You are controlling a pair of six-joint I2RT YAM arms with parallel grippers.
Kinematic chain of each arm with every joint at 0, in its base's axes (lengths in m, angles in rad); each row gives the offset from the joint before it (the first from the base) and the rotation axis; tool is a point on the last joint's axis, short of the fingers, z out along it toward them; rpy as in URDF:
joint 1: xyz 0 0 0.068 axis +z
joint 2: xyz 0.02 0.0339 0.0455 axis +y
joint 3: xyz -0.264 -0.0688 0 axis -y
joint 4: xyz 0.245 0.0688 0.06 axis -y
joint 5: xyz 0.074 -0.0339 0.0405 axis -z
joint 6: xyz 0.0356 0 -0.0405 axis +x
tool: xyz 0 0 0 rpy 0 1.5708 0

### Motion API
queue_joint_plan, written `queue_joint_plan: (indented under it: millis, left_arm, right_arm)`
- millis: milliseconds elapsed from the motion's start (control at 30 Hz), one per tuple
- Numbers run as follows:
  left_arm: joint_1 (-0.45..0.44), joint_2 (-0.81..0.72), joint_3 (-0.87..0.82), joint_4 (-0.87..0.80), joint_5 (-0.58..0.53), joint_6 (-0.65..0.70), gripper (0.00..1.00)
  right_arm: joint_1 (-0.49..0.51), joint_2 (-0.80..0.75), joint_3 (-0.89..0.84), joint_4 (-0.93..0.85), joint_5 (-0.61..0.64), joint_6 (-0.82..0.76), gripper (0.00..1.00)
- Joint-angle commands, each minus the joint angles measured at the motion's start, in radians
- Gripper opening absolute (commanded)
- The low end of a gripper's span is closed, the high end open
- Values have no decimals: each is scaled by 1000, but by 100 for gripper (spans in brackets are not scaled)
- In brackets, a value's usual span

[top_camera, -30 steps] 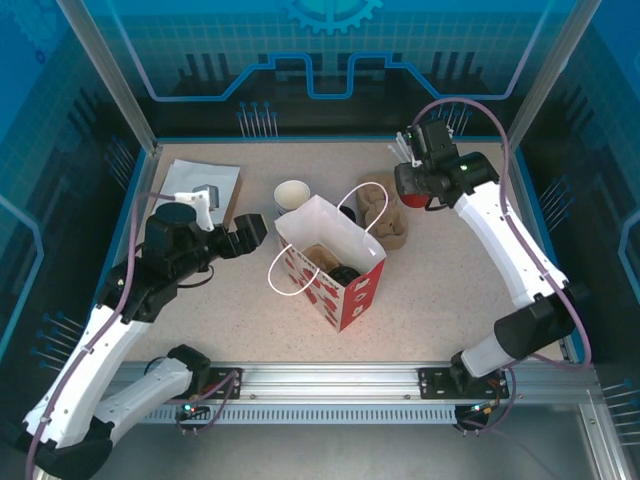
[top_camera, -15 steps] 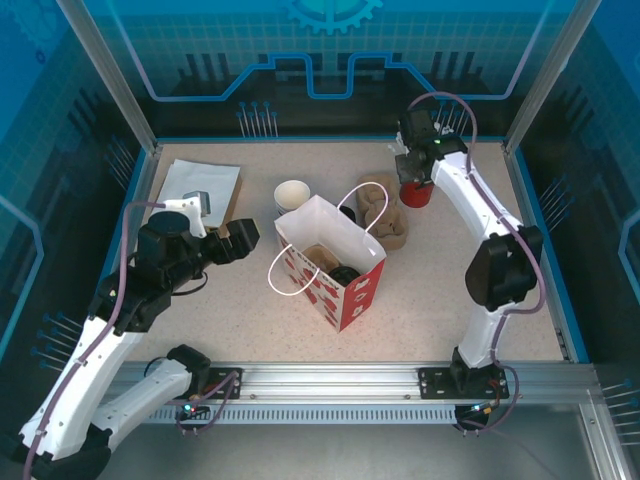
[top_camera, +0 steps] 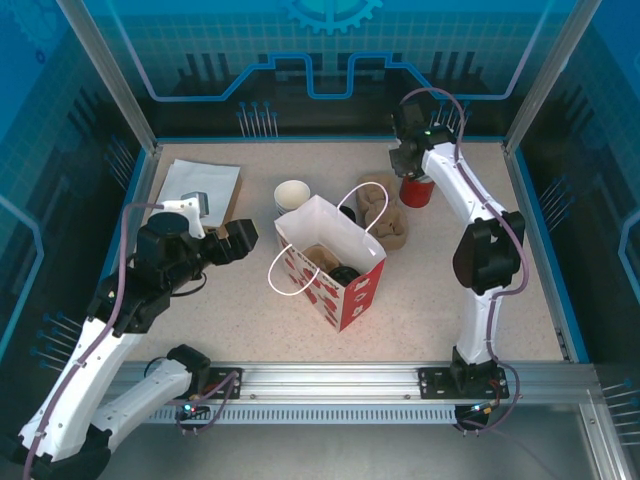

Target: Pack the takeout coffee

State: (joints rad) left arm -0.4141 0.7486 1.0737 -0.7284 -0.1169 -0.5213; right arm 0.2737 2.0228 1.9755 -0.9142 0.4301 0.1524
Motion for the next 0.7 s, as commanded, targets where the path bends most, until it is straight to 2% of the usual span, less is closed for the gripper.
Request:
queue_joint_plan:
  millis: [0, 200, 500, 667]
  left_arm:
    - [10, -8, -18, -6, -19, 5, 99]
    - [9, -8, -21, -6, -23, 5, 99]
    - [9, -6, -17, -7, -23, 7, 99]
    - [10, -2, -14, -3, -21, 9, 99]
  right_arm:
    - [-14, 8, 29, -26, -13, 0, 29]
    - [-10, 13, 31, -39, 2, -6, 23]
    - [16, -11, 54, -56, 60, -43, 6]
    - [22, -20, 94, -86, 75, -56, 0]
